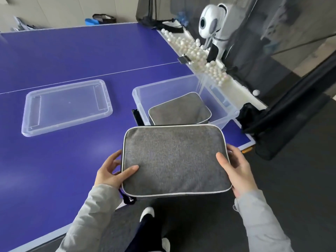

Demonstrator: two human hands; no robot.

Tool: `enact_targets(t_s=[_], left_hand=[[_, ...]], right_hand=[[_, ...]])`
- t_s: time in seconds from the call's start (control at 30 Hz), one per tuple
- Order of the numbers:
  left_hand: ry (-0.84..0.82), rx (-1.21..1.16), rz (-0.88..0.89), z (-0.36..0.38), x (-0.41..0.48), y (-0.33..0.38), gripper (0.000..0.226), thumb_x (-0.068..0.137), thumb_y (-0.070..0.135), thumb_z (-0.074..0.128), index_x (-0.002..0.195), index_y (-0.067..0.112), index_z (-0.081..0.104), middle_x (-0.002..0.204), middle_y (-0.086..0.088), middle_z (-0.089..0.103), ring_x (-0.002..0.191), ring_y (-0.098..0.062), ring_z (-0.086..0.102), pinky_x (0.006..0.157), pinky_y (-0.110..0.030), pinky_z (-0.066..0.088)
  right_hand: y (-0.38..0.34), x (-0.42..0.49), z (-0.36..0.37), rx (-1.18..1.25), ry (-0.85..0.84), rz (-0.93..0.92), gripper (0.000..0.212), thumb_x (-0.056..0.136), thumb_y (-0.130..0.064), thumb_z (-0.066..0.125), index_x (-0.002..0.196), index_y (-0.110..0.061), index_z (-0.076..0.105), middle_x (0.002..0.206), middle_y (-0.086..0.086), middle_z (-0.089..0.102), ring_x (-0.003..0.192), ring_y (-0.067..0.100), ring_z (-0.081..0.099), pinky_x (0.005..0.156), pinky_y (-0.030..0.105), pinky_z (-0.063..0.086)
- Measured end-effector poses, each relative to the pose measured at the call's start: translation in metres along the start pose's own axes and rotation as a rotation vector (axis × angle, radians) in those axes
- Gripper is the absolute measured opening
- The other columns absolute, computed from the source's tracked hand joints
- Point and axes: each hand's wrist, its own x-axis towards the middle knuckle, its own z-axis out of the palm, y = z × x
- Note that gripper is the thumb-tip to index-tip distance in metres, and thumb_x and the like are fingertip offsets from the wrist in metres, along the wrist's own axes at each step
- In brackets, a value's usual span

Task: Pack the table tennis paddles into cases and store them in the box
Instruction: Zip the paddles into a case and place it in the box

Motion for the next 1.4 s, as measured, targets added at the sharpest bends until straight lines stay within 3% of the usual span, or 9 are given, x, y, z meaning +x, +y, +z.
enact_targets(t_s=[0.1, 0.23, 0.43, 0.57, 0.77, 0.83, 0.93, 1.07, 1.4], left_hand=[[-0.021, 0.029, 0.054, 0.023, 0.015, 0.021, 0.060, 0.067, 0.001, 0.079, 0.112, 0.034, 0.057, 0.093, 0.010, 0.062, 0.061, 0.006, 0.065, 0.064, -0.030, 0.056], [-0.093, 0.033, 0.122, 0.054, 0.046, 0.037, 0.066, 0.067, -0.002, 0.078, 0.107, 0.044, 0.053, 0.100, 0.007, 0.062, 0.064, -0.003, 0.069, 0.053, -0.021, 0.056], [-0.077, 0.019, 0.133, 0.110, 0.106, 0.046, 0.073, 0.066, -0.007, 0.077, 0.118, 0.034, 0.049, 0.110, 0.002, 0.058, 0.087, -0.005, 0.063, 0.069, -0.014, 0.051], [-0.084, 0.013, 0.108, 0.139, 0.142, 0.050, 0.074, 0.068, -0.007, 0.076, 0.123, 0.032, 0.044, 0.124, -0.008, 0.053, 0.108, -0.025, 0.056, 0.090, -0.032, 0.046], [-0.034, 0.009, 0.047, 0.173, 0.173, 0.029, 0.074, 0.069, -0.009, 0.075, 0.126, 0.024, 0.042, 0.110, 0.004, 0.057, 0.095, -0.007, 0.058, 0.068, -0.006, 0.048], [0.014, -0.006, -0.006, 0.179, 0.181, 0.016, 0.079, 0.068, -0.005, 0.077, 0.134, 0.018, 0.041, 0.119, -0.001, 0.056, 0.104, -0.016, 0.057, 0.081, -0.016, 0.049], [0.105, -0.016, -0.114, 0.183, 0.193, 0.002, 0.087, 0.065, 0.003, 0.082, 0.138, 0.023, 0.037, 0.122, -0.002, 0.058, 0.112, -0.025, 0.056, 0.095, -0.040, 0.048], [0.222, 0.013, -0.214, 0.185, 0.198, -0.010, 0.095, 0.057, 0.013, 0.088, 0.134, 0.036, 0.036, 0.103, 0.015, 0.058, 0.100, -0.021, 0.058, 0.076, -0.028, 0.047], [0.283, 0.120, -0.289, 0.190, 0.198, -0.009, 0.094, 0.054, 0.015, 0.089, 0.131, 0.036, 0.039, 0.126, 0.000, 0.054, 0.110, -0.029, 0.055, 0.088, -0.050, 0.052]], right_hand=[[-0.011, 0.033, -0.013, -0.009, -0.059, -0.048, 0.057, 0.052, -0.060, 0.080, 0.105, -0.047, 0.062, 0.111, -0.019, 0.066, 0.104, 0.002, 0.063, 0.086, 0.031, 0.050], [-0.031, 0.088, -0.025, -0.055, -0.087, -0.077, 0.052, 0.060, -0.049, 0.077, 0.109, -0.045, 0.059, 0.119, -0.008, 0.063, 0.112, 0.014, 0.059, 0.095, 0.043, 0.049], [-0.064, 0.186, -0.024, -0.106, -0.113, -0.094, 0.040, 0.079, -0.028, 0.073, 0.112, -0.042, 0.055, 0.114, -0.015, 0.061, 0.101, 0.002, 0.060, 0.079, 0.024, 0.050], [-0.078, 0.246, -0.020, -0.186, -0.125, -0.123, 0.041, 0.083, -0.019, 0.071, 0.117, -0.032, 0.053, 0.110, -0.016, 0.059, 0.102, 0.000, 0.057, 0.079, 0.018, 0.047], [-0.065, 0.301, -0.010, -0.281, -0.169, -0.077, 0.049, 0.082, -0.019, 0.072, 0.125, -0.025, 0.052, 0.118, -0.003, 0.059, 0.098, 0.005, 0.057, 0.079, 0.019, 0.045], [-0.057, 0.312, -0.004, -0.314, -0.190, -0.035, 0.057, 0.080, -0.022, 0.074, 0.130, -0.025, 0.049, 0.119, -0.005, 0.058, 0.093, -0.004, 0.055, 0.074, 0.015, 0.044], [-0.045, 0.322, 0.005, -0.357, -0.242, 0.012, 0.067, 0.076, -0.022, 0.078, 0.135, -0.026, 0.045, 0.127, -0.005, 0.055, 0.104, 0.006, 0.056, 0.091, 0.028, 0.047], [-0.026, 0.324, 0.014, -0.383, -0.312, 0.008, 0.077, 0.072, -0.017, 0.081, 0.137, -0.027, 0.041, 0.135, -0.004, 0.052, 0.121, 0.014, 0.051, 0.105, 0.038, 0.042], [-0.014, 0.323, 0.014, -0.449, -0.361, -0.079, 0.085, 0.074, -0.018, 0.079, 0.145, -0.024, 0.032, 0.132, -0.010, 0.039, 0.119, 0.002, 0.037, 0.099, 0.021, 0.030]])
